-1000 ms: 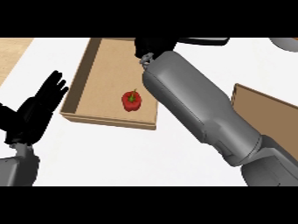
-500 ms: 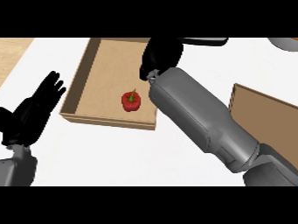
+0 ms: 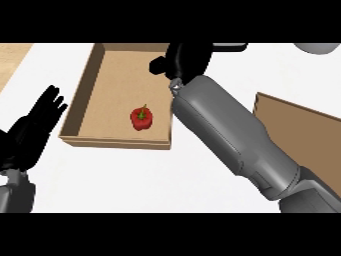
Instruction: Pick the bell pepper from the tray and place it in the cardboard box
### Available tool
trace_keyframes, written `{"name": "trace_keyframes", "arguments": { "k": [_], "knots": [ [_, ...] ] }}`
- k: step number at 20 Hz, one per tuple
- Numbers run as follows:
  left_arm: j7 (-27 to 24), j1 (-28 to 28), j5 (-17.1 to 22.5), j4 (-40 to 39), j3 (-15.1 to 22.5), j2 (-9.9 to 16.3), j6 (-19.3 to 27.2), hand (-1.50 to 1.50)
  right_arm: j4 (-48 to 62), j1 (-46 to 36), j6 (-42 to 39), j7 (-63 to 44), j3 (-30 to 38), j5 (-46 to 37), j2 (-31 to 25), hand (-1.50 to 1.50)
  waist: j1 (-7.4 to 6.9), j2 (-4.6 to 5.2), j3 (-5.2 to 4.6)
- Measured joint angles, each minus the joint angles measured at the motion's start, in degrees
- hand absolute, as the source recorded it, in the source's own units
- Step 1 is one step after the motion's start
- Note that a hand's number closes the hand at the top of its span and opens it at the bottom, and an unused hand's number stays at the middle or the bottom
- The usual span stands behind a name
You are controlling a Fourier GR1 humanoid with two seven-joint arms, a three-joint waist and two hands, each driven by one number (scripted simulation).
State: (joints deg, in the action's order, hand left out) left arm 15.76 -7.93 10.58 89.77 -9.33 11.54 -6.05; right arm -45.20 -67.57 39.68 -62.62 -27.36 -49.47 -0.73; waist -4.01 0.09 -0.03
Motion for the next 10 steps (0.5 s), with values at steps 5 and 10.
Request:
{"name": "trace_keyframes", "arguments": {
  "k": [5, 10],
  "knots": [
    [-0.03, 1.32, 0.69, 0.25, -1.19, 0.28, 0.05, 0.0, -2.85, 3.71, 7.88, -1.1, 0.93, -2.9, 0.11, -1.5, 1.63, -0.52, -0.01],
    [0.22, 2.92, 1.56, 1.1, -2.67, 1.24, -0.34, 0.0, -8.91, 8.86, 11.79, -2.43, 0.66, -5.89, 0.23, -1.5, 3.22, -0.99, 0.0]
  ]
}}
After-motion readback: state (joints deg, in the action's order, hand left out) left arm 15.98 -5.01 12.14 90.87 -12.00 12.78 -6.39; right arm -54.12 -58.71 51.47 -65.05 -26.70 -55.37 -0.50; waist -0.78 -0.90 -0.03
